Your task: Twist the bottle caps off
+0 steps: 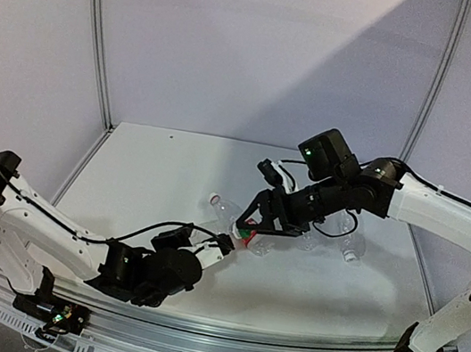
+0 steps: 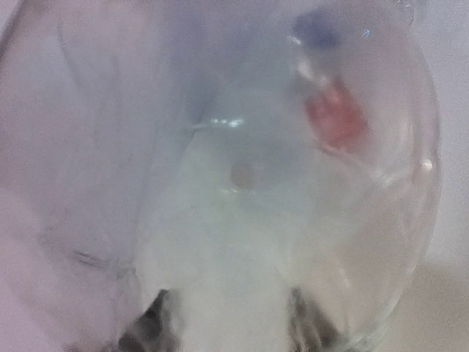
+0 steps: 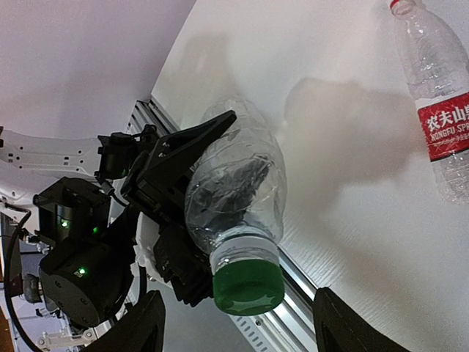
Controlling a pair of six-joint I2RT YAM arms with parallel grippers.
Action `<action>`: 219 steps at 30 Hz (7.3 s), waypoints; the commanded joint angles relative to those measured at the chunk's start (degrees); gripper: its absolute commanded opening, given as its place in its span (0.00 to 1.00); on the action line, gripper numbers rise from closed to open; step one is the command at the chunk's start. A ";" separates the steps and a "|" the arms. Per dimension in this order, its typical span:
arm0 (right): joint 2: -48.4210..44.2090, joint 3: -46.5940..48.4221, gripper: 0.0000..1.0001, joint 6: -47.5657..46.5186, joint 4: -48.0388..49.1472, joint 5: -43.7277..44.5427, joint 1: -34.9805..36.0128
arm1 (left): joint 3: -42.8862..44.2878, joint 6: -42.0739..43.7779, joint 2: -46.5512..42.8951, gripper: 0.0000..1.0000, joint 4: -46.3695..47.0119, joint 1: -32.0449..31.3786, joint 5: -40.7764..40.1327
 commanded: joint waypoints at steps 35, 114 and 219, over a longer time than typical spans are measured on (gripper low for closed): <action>-0.46 -0.99 0.48 5.22 4.72 -3.81 -0.01 | -0.64 0.91 -1.48 0.01 2.98 -0.96 0.58; -4.00 -10.82 0.60 11.99 11.90 -19.28 -9.70 | 1.65 -2.61 1.16 0.04 -0.97 -1.60 3.04; -1.94 -2.54 0.19 -46.77 8.16 6.28 0.62 | 1.69 -4.39 0.85 0.05 -2.21 -0.76 8.07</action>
